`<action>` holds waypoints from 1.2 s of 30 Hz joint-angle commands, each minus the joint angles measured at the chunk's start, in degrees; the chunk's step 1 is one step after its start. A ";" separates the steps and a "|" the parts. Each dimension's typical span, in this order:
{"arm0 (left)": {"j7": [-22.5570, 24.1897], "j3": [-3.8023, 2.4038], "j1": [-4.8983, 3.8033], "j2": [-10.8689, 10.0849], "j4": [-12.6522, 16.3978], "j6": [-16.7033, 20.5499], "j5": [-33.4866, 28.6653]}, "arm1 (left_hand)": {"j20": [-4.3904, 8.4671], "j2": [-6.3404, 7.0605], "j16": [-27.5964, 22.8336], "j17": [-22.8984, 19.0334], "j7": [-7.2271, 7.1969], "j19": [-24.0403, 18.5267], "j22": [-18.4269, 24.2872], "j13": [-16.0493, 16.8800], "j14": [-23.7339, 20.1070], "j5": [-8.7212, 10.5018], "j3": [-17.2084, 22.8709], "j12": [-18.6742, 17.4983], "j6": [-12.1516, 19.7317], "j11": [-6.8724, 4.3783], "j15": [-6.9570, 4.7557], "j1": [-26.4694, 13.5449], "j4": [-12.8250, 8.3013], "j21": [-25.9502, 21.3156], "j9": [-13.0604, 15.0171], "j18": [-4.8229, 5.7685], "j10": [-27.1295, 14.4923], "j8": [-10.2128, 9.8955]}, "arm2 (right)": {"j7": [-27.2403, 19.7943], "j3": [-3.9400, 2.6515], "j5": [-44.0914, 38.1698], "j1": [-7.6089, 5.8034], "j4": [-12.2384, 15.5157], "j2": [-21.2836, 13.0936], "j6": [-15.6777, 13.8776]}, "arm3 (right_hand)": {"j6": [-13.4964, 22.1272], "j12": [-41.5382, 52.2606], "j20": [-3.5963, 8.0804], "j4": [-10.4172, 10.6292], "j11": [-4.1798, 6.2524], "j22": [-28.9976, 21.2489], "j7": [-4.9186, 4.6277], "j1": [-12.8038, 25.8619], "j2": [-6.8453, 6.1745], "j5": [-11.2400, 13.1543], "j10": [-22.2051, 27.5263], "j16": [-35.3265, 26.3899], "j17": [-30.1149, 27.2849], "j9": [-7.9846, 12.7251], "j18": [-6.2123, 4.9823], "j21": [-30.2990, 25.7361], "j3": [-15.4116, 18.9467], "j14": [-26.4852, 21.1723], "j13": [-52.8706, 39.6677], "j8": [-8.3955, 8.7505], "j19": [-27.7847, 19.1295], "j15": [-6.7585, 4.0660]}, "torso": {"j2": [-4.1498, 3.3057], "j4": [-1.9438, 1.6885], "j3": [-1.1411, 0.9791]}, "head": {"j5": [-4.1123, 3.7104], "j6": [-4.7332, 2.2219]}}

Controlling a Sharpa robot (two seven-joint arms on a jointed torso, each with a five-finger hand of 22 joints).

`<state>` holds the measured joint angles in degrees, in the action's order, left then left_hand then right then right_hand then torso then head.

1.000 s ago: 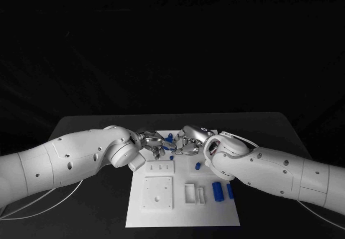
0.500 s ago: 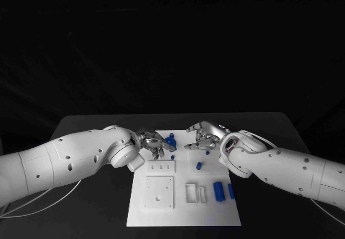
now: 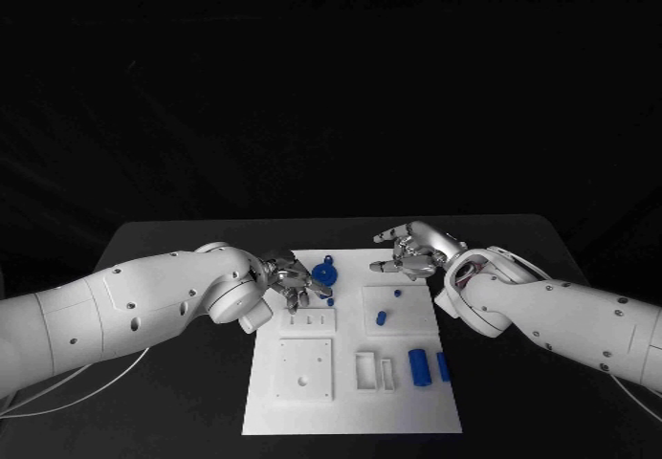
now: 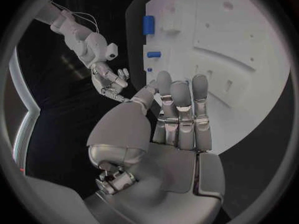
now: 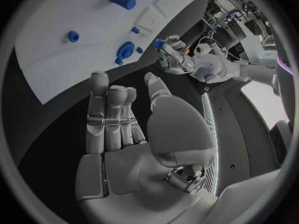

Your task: Assemble the parts on the task board

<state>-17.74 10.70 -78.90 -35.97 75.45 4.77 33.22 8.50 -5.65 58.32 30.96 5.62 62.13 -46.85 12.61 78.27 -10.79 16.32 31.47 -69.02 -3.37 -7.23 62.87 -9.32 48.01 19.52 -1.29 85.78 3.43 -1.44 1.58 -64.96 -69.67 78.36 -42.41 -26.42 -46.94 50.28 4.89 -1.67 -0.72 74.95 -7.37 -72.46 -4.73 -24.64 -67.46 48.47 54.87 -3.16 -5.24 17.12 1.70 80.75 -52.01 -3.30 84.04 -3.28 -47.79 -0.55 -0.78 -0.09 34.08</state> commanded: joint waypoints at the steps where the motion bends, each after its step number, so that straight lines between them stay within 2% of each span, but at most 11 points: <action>1: -2.49 0.03 -0.01 0.35 -0.29 -3.63 0.26 | 0.26 -1.26 0.56 0.32 -7.97 -0.21 -0.19 0.34 -0.05 -0.14 1.83 0.78 -9.90 -1.99 -0.38 -2.28 -1.50 -0.07 22.51 0.99 1.08 0.40 | -2.62 -0.20 4.02 -0.04 -0.31 -0.16 -1.34 | -0.38 0.10 -0.41 -0.46 0.06 0.50 0.03 0.07 0.77 -0.50 0.26 -0.35 -0.09 -0.03 -0.68 -0.52 -0.18 -0.40 0.10 0.11 1.11 -0.18 | -0.03 -0.09 -0.03 | -0.01 0.27; 2: -2.89 0.05 -0.01 0.45 -0.45 -4.10 0.36 | 0.25 -1.63 0.96 0.53 -8.13 -0.16 -0.26 0.59 0.12 -0.03 2.99 1.37 -10.28 -1.99 -0.37 -3.44 -1.56 -0.02 22.85 0.98 0.98 0.47 | -2.71 -0.31 4.35 -0.05 -0.46 -0.20 -1.47 | -0.34 0.09 -0.38 -1.30 0.07 0.67 0.05 0.42 0.95 -0.68 0.22 -0.43 -0.18 -0.03 -0.59 -0.90 -0.07 -0.35 0.28 0.12 1.21 -0.16 | -0.04 -0.10 -0.05 | 0.00 0.29; 5: -3.87 0.11 -0.01 0.75 -0.93 -5.30 1.31 | 0.28 -1.29 2.17 1.10 -8.27 0.30 -0.74 1.09 0.02 -0.95 6.77 2.50 -10.83 -2.16 -0.47 -6.77 -3.59 -0.12 24.84 0.92 1.04 0.42 | -2.91 -0.71 5.29 -0.07 -0.94 -0.26 -1.75 | -0.41 0.04 -0.36 -1.41 0.09 0.70 0.04 0.47 1.12 -1.12 0.29 -0.53 -0.26 -0.03 -0.62 -1.09 -0.13 -0.41 0.36 0.12 1.27 -0.21 | -0.01 -0.10 0.05 | 0.06 0.52; 11: -5.04 0.31 0.00 1.39 -1.55 -6.75 3.48 | 0.45 -1.75 3.83 1.45 -8.58 1.69 -2.52 1.82 -0.06 -1.62 7.51 4.18 -11.29 -2.37 -0.65 -8.09 -3.82 -2.10 27.42 1.16 0.99 0.39 | -3.14 -1.28 6.56 -0.12 -1.80 -0.31 -2.16 | -0.48 0.05 -0.35 -1.66 0.12 0.82 0.04 0.55 1.25 -1.85 0.32 -0.52 -0.26 -0.03 -0.63 -1.23 -0.24 -0.40 0.40 0.12 1.34 -0.22 | -0.03 0.00 0.08 | 0.10 0.81; 18: -6.00 0.66 0.03 2.02 -1.84 -7.05 7.55 | 0.53 -1.70 5.57 1.18 -8.79 2.45 -5.96 2.40 -0.16 -2.96 7.90 5.50 -11.65 -2.52 -0.76 -8.41 -4.21 -3.76 29.81 1.14 1.05 0.40 | -3.29 -1.54 7.37 -0.16 -2.50 -0.27 -2.37 | -0.54 0.08 -0.34 -1.90 0.14 0.90 0.04 0.60 1.35 -2.47 0.30 -0.43 -0.19 -0.03 -0.62 -1.31 -0.33 -0.36 0.40 0.12 1.39 -0.24 | -0.01 -0.05 0.08 | -0.04 1.21; 26: -6.77 0.80 0.18 2.47 -2.09 -6.42 15.99 | 0.58 -0.84 6.23 0.26 -8.78 3.50 -9.76 2.57 -0.08 -3.67 7.90 5.84 -11.82 -2.60 -0.82 -7.13 -3.87 -6.30 29.85 1.11 0.96 0.38 | -3.48 -1.64 7.71 -0.18 -2.70 -0.27 -2.51 | -0.50 0.10 -0.32 -2.33 0.15 1.12 0.05 0.87 1.50 -2.91 0.30 -0.45 -0.21 -0.03 -0.60 -1.46 -0.46 -0.37 0.45 0.12 1.47 -0.26 | 0.00 -0.12 0.11 | -0.12 1.63; 32: -7.69 0.84 0.38 2.76 -2.15 -6.36 18.75 | 0.55 -0.67 6.68 -0.11 -8.86 4.23 -12.27 2.66 -0.01 -3.99 8.03 6.04 -11.96 -2.63 -0.81 -6.94 -3.86 -8.10 29.98 1.16 0.99 0.39 | -3.62 -1.67 7.81 -0.18 -2.71 -0.29 -2.57 | -0.48 0.11 -0.32 -2.39 0.16 1.18 0.04 0.88 1.54 -3.02 0.30 -0.37 -0.14 -0.03 -0.60 -1.37 -0.50 -0.33 0.45 0.13 1.51 -0.26 | 0.02 -0.08 0.11 | -0.11 1.80; 36: -8.31 0.87 0.54 3.03 -2.23 -6.74 19.93 | 0.58 -0.37 7.15 -0.30 -8.93 4.97 -14.76 2.86 0.06 -5.35 8.23 6.49 -12.13 -2.68 -0.83 -6.87 -4.17 -9.72 30.30 1.22 1.03 0.42 | -3.65 -1.68 7.86 -0.18 -2.69 -0.31 -2.57 | -0.44 0.10 -0.31 -2.52 0.15 1.27 0.04 1.01 1.54 -3.17 0.30 -0.38 -0.14 -0.03 -0.59 -1.44 -0.53 -0.36 0.48 0.13 1.54 -0.26 | 0.00 -0.07 0.10 | -0.10 1.91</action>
<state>-24.96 11.57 -78.41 -33.17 73.17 -0.96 49.89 9.11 -5.88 65.19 30.73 5.61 66.66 -61.33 15.42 78.30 -15.81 24.17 37.62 -69.03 -3.57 -7.48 55.35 -13.36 38.47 31.50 -0.88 85.97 3.50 -4.26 -0.06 -57.36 -69.84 75.62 -42.70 -28.85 -46.93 50.28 4.91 -3.97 -0.72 74.93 -7.37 -71.34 -3.62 -27.64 -67.47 48.20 54.66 -3.17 -5.20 15.96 1.15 80.55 -51.62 -3.30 84.04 -3.48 -47.77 -0.65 -0.67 -0.21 35.90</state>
